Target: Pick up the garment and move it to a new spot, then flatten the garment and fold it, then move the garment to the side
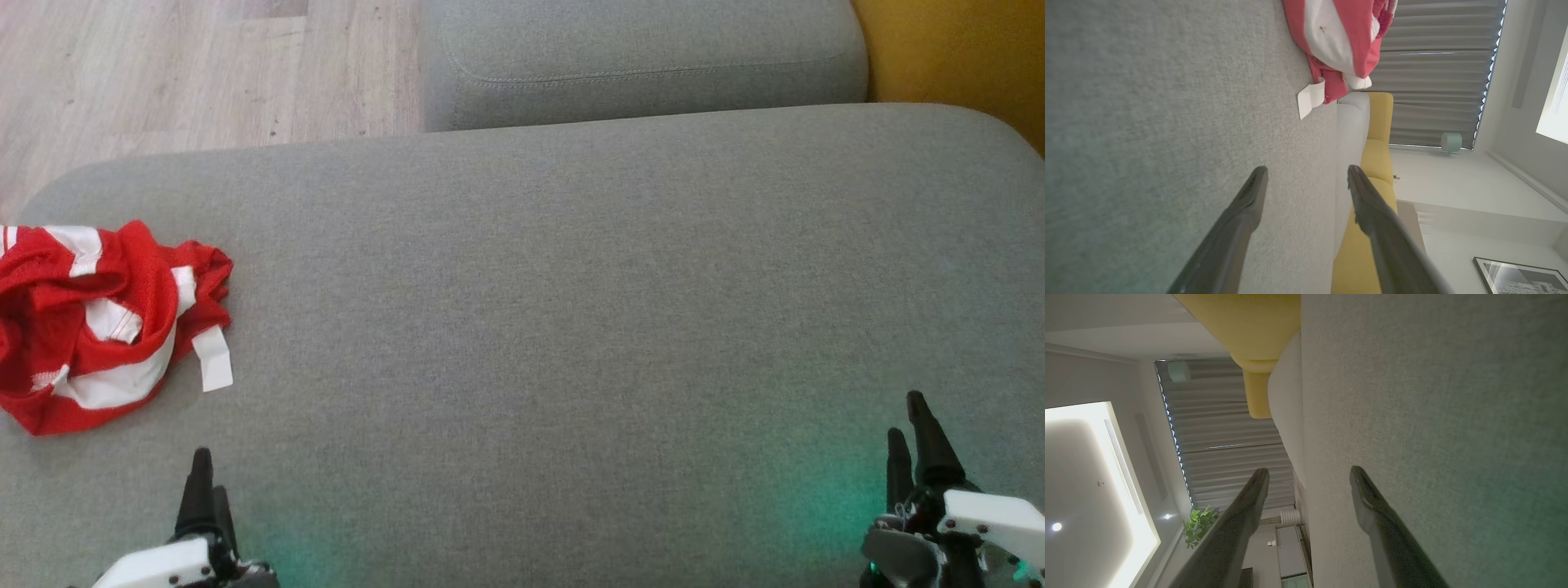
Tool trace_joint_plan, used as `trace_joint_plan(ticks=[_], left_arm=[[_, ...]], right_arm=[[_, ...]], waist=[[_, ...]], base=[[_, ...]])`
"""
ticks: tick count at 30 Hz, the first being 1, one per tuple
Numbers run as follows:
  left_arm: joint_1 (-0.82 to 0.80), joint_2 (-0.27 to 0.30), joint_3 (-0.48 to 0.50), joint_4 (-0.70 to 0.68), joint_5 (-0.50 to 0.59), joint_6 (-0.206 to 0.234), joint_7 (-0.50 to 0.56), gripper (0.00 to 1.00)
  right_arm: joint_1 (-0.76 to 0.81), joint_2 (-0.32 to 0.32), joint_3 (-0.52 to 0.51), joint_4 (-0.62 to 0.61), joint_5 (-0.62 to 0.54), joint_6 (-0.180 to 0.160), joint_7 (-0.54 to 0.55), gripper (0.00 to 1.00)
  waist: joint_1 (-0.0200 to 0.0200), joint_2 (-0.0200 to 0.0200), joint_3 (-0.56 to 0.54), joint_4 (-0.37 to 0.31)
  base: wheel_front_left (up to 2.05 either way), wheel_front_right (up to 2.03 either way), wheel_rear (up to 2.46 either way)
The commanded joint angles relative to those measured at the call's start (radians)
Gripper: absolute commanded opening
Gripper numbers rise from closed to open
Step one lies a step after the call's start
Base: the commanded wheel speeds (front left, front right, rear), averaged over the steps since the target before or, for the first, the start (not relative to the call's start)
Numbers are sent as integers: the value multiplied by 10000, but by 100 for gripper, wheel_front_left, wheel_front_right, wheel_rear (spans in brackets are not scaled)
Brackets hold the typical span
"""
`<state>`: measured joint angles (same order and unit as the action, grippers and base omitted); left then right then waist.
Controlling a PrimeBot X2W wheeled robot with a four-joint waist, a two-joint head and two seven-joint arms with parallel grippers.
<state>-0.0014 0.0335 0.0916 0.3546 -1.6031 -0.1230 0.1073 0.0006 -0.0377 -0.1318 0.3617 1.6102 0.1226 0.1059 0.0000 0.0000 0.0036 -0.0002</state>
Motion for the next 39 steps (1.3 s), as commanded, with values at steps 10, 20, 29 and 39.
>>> trace_joint_plan(ticks=[10, 20, 29, 39], left_arm=[[-508, 170, 25, -378, 961, -8, -361, 100], [-631, 274, -44, -441, 2384, -14, -657, 100], [-795, 405, -144, -451, 3591, -19, -894, 100], [-996, 608, -438, -404, 5139, 2, -1191, 100]], right_arm=[[-645, -212, 357, -356, -808, 10, -363, 100], [-969, -230, 573, -394, -2112, 16, -658, 100], [-1232, -256, 764, -403, -3257, 21, -894, 100], [-1571, -303, 1183, -265, -4609, 28, -1189, 100]], waist=[[0, 0, 27, -22], [0, 0, 48, -37], [0, 0, 67, -52], [0, 0, 101, -42]], base=[[0, 0, 0], [0, 0, 0], [0, 0, 0], [0, 0, 0]])
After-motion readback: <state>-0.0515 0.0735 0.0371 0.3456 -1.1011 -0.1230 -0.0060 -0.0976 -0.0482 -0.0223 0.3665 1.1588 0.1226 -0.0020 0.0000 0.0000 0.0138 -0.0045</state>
